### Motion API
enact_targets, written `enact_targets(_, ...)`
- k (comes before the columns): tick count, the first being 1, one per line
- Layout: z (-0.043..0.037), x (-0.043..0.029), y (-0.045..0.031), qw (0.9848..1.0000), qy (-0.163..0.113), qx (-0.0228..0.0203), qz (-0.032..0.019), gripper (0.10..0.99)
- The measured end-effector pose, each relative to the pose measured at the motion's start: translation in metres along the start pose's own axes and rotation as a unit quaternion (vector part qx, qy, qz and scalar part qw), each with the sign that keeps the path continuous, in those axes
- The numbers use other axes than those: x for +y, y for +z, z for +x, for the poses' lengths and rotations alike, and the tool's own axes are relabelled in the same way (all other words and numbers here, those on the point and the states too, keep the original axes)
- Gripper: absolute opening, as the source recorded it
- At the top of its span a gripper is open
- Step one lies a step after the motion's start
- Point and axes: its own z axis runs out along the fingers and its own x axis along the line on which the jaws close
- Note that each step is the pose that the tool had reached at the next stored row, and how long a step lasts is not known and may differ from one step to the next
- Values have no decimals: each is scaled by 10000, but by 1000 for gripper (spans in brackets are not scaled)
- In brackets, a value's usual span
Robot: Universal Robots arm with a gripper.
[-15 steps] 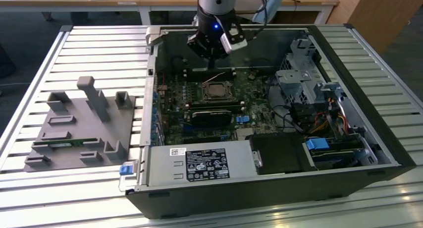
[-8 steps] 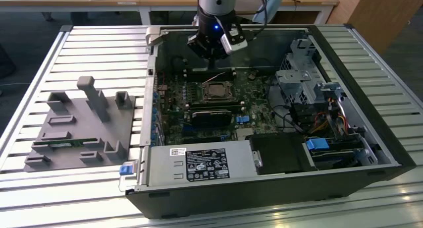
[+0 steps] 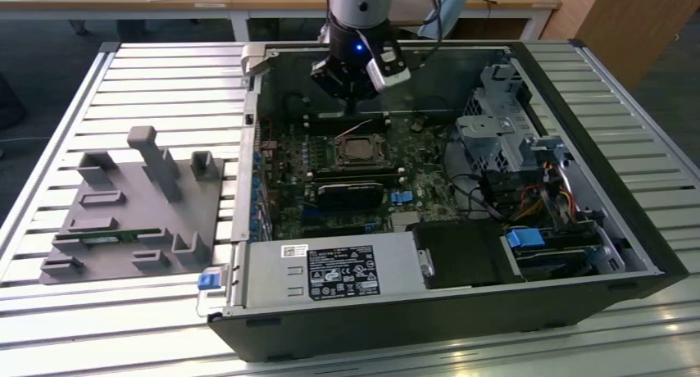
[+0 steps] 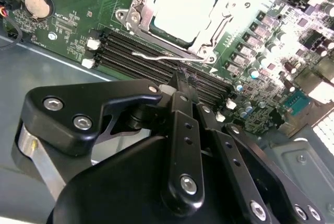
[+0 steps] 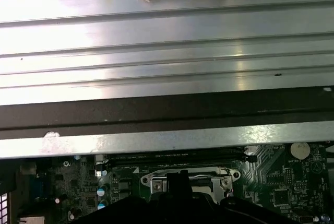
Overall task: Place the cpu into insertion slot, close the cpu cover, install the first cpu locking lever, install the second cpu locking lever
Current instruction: 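Install the first cpu locking lever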
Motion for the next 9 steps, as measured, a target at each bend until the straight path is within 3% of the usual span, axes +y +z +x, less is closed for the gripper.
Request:
enact_targets(5,-6,-4,58,10000,-56,2,0,106)
enact_targets(9,-14,-3,61,10000,-55,3,2,106)
